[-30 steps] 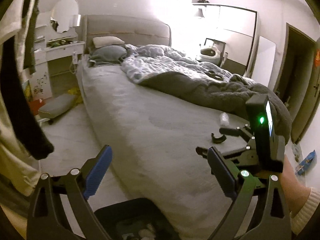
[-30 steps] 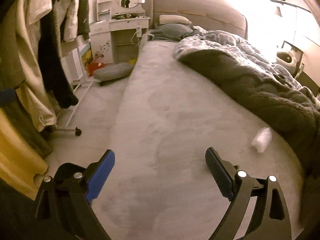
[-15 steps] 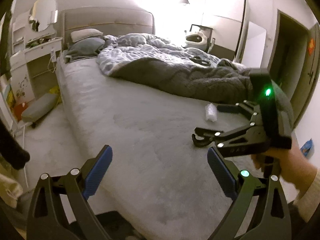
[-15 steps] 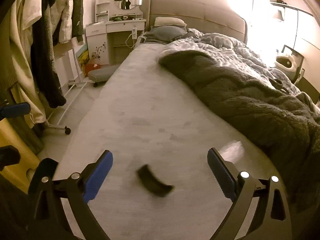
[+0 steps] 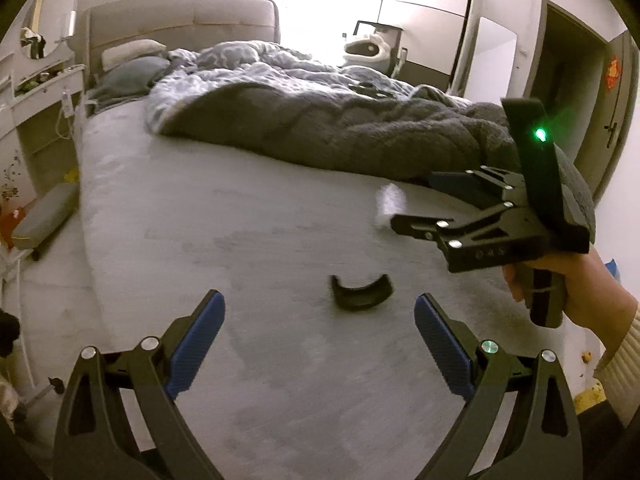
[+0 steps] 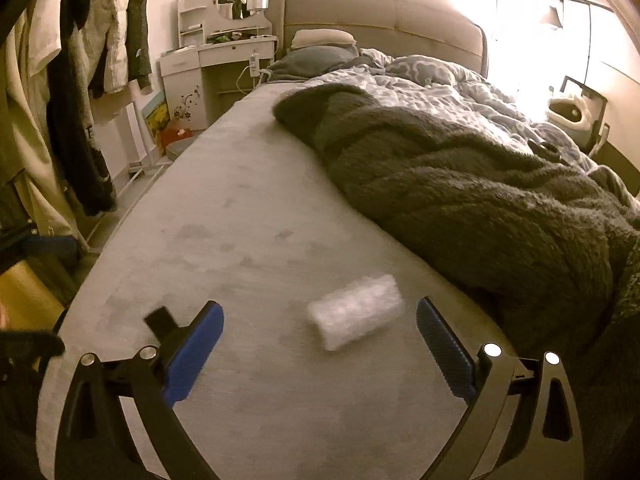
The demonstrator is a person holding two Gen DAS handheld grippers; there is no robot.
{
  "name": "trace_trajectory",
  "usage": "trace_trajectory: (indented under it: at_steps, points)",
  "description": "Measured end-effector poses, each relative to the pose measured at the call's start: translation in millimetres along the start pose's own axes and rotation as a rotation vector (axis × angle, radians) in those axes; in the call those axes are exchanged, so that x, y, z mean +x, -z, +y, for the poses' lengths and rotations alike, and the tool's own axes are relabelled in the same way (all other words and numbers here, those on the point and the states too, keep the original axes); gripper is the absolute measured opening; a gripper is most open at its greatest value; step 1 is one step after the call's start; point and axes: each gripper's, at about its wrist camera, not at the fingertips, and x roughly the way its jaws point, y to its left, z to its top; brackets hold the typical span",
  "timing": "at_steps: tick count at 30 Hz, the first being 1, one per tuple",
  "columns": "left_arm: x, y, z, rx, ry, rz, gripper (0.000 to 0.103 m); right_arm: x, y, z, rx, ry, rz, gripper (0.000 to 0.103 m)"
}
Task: Collect trash
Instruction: 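Move both tools back over the bed toward the black piece and bubble-wrap roll, then close the right tool on the bubble-wrap roll while the left tool grasps the black curved piece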
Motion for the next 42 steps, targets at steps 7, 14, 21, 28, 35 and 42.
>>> trace_trajectory:
  at_steps: [7, 14, 21, 28, 35, 42]
  points:
    - [37.3, -0.4, -19.9, -0.025, -0.011, 0.06, 0.097, 15.6, 1.7, -18.0, -0.001, -0.056, 0.012, 0.099]
    - [60.2, -2.1, -23.7, -0.053, -0.039, 0.089, 0.096, 33.4, 2.4, -28.4, -0.01, -0.074, 0.039, 0.099]
    - [77.2, -3.3, -24.3, -0.077, -0.052, 0.109, 0.086, 43.3, 6.4, -34.4, 0.009, -0.095, 0.072, 0.099]
    - [81.8, -3.7, -18.7, -0.104, -0.064, 0.112, 0.052, 50.1, 5.4, -35.3, 0.005, -0.11, 0.097, 0.099]
    - [74.9, -3.4, -13.5, -0.105, -0.057, 0.106, 0.049, 59.2, 2.5, -27.7, -0.024, -0.111, 0.131, 0.09]
    - [51.7, -3.3, -4.7, -0.095, -0.058, 0.072, 0.049, 53.6, -4.0, -13.2, -0.061, -0.076, 0.14, 0.064]
